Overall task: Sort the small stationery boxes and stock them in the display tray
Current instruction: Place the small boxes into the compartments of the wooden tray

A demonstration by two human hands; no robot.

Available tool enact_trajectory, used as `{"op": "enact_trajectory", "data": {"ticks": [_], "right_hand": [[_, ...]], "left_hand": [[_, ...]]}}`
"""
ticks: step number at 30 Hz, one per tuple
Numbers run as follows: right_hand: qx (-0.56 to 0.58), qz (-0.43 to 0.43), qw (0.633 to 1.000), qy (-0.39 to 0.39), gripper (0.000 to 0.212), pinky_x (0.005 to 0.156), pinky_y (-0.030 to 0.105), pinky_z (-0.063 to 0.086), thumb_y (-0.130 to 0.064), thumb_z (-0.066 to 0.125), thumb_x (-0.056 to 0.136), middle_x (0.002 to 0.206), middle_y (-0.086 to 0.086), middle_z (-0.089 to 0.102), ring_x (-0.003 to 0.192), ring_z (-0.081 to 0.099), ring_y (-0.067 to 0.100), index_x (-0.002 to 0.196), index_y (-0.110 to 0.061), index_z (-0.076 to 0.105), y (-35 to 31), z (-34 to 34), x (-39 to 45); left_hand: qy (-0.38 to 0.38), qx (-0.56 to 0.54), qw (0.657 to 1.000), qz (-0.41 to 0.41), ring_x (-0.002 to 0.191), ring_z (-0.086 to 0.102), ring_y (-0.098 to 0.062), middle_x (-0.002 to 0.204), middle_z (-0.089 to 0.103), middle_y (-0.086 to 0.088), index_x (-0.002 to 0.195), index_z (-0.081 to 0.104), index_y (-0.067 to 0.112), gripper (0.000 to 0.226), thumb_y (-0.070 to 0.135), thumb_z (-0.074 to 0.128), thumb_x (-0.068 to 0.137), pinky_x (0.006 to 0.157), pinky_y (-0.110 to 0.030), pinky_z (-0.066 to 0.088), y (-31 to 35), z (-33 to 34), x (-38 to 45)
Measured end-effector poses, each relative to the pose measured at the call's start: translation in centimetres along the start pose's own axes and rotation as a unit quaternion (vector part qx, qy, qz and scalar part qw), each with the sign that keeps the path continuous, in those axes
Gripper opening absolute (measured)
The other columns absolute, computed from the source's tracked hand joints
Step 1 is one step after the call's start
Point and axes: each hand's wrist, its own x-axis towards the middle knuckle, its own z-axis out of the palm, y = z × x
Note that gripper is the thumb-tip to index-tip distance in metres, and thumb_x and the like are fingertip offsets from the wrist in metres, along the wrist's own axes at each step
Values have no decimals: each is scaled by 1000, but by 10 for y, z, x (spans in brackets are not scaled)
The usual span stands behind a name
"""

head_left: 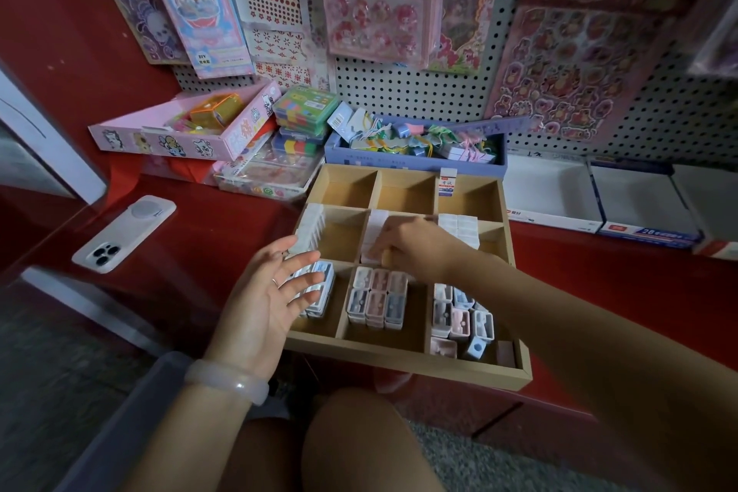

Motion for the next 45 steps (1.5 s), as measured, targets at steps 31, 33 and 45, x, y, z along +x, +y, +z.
{"op": "enact_trajectory", "data": {"ticks": [31,33,45], "right_hand": [[509,165,843,54,32,90,30,47,-24,37,101,107,8,64,99,61,20,123,-9,55,32,-77,-54],[310,126,942,19,24,79,20,50,-23,46,98,100,2,65,92,62,14,113,-11,62,43,-83,-80],[-158,114,965,-177,36,78,32,54,-42,61,86,105,0,65,93,63,19,111,-16,64,29,-30,-127]], "left_hand": [[-45,-15,999,-17,68,65,-9,85,72,-1,102,59,20,27,18,32,101,59,-19,53,-8,39,-10],[-70,22,997,-5,69,64,-10,86,70,-2,100,60,19,25,14,35,100,60,-19,51,-14,54,-12],[-365,668,489,425,74,58,-19,74,55,4,79,76,24,28,26,87,54,59,-24,46,-59,104,-3]]}}
